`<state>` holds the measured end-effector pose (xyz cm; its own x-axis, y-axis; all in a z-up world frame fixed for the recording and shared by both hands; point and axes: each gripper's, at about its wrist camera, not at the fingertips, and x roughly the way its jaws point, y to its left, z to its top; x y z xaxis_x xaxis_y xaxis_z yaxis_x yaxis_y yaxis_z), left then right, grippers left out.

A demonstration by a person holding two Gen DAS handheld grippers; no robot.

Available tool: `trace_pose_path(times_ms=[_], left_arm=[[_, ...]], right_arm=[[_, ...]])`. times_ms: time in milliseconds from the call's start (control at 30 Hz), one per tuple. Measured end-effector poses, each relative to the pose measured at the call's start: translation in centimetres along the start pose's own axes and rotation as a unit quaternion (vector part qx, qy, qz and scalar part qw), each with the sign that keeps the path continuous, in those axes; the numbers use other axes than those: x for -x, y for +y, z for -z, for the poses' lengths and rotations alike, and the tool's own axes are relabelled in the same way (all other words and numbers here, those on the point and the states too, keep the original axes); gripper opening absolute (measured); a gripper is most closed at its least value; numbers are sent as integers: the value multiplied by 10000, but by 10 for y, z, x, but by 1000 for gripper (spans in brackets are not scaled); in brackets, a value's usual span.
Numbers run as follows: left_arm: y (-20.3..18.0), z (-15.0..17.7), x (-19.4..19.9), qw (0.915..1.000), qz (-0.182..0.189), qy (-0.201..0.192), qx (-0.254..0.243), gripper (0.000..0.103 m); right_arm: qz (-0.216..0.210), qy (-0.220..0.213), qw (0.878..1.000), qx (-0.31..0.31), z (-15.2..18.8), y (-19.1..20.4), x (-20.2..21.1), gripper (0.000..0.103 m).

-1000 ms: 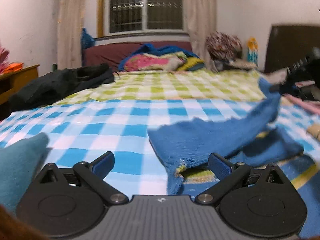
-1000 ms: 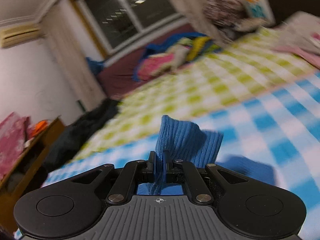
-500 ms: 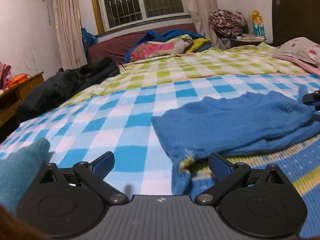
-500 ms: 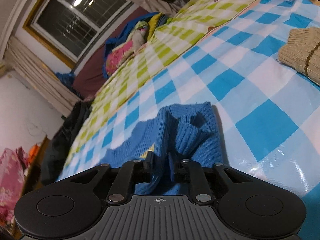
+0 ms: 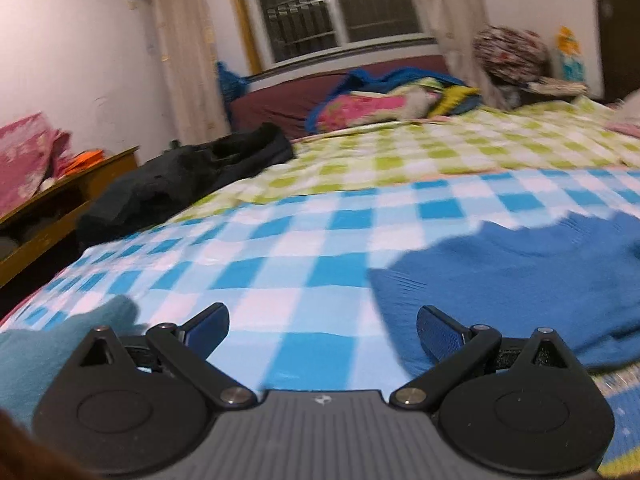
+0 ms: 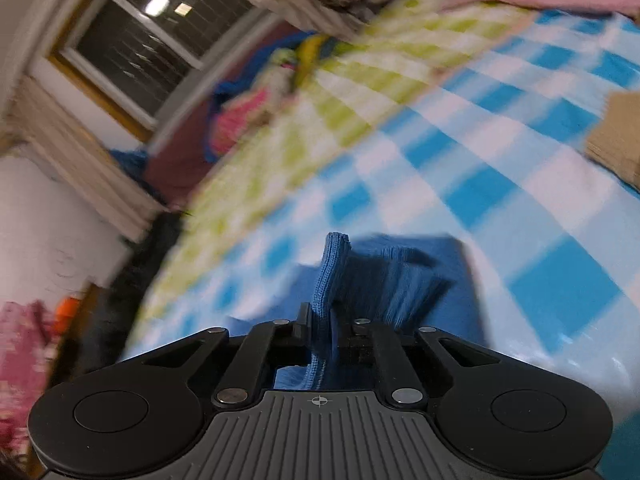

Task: Fold small clothes

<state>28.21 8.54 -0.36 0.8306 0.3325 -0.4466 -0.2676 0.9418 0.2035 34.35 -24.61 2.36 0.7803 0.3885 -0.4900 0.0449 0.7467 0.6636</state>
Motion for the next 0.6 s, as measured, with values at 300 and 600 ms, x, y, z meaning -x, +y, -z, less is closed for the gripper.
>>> trace_pose_path(times_ms=[300,600], left_arm=[[16,13,0,9997,63,208,85,103],[-5,14,23,9973,436,-271,-528,103]], right_arm=[[325,-142,9993,77,11,-16,15,12],[453,3,9987,-244,14,-34,15,14]])
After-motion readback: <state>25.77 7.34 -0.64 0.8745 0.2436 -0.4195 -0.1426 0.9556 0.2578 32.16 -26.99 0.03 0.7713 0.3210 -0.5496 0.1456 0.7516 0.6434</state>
